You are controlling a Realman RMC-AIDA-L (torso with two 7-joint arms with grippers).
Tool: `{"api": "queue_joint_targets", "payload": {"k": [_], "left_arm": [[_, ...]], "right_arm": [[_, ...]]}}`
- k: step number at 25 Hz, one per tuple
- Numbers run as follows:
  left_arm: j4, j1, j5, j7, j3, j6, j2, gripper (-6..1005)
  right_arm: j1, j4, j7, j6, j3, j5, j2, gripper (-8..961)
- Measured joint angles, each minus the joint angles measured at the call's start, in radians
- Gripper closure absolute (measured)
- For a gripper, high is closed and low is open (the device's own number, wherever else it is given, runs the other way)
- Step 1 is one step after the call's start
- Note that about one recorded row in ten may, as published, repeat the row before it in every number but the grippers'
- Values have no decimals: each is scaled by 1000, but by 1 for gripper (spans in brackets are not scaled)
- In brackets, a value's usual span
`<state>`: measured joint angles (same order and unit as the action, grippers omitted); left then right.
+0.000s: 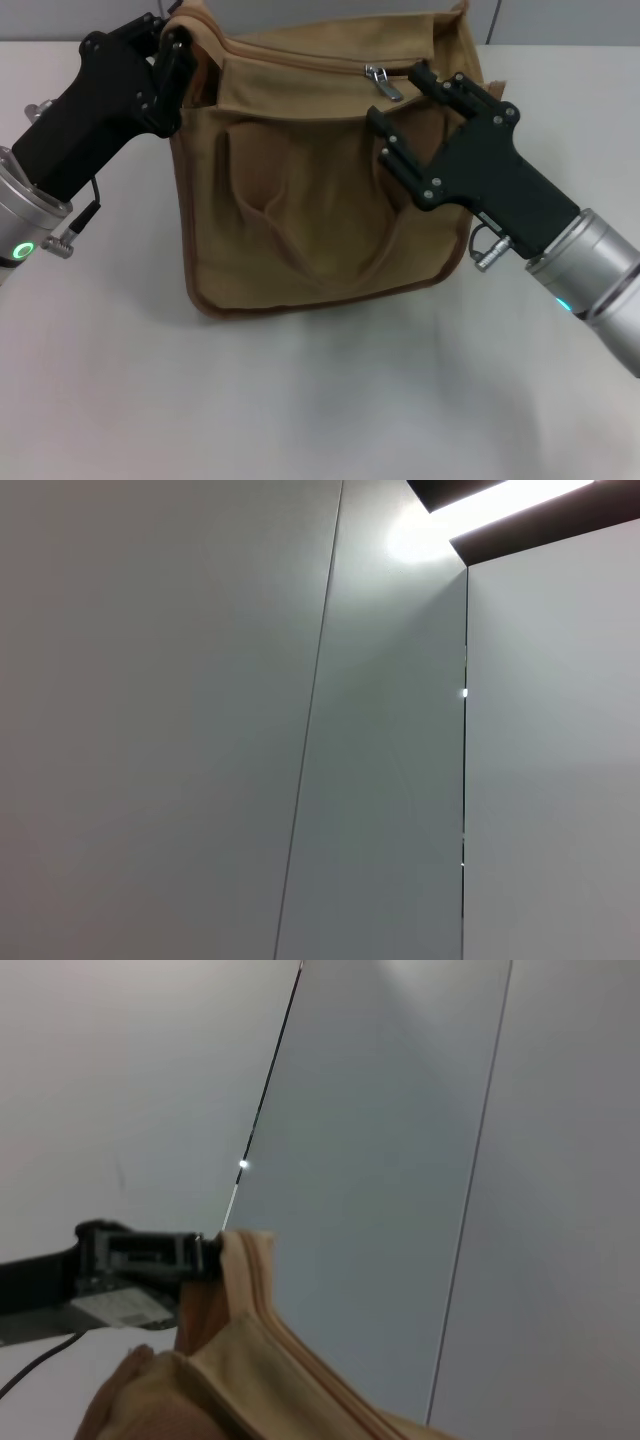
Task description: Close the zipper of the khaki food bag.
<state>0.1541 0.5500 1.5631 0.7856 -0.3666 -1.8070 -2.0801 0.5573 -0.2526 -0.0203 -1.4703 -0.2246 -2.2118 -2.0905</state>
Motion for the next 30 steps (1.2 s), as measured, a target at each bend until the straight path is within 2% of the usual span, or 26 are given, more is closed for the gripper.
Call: {"api": "queue_joint_targets", "payload": {"k": [6, 17, 22, 23, 30], "left_arm": [[-10, 7, 3, 2, 0, 0, 0, 976], [-11, 11, 4, 2, 0, 6, 0, 976], [-11, 15, 5, 2, 0, 9, 0, 976], [-11, 15, 5, 1, 0, 10, 0, 976], [-11, 16, 5, 1, 0, 14, 0, 976]], "right_arm": [[8, -51, -19, 71, -58, 1, 0, 418], [-37, -151, 30, 20, -92, -2, 8, 419], [-21, -153, 145, 100, -141, -4, 10, 419], [-5, -147, 188, 182, -166, -5, 10, 419], [10, -151, 188, 233, -172, -6, 8, 419]]}}
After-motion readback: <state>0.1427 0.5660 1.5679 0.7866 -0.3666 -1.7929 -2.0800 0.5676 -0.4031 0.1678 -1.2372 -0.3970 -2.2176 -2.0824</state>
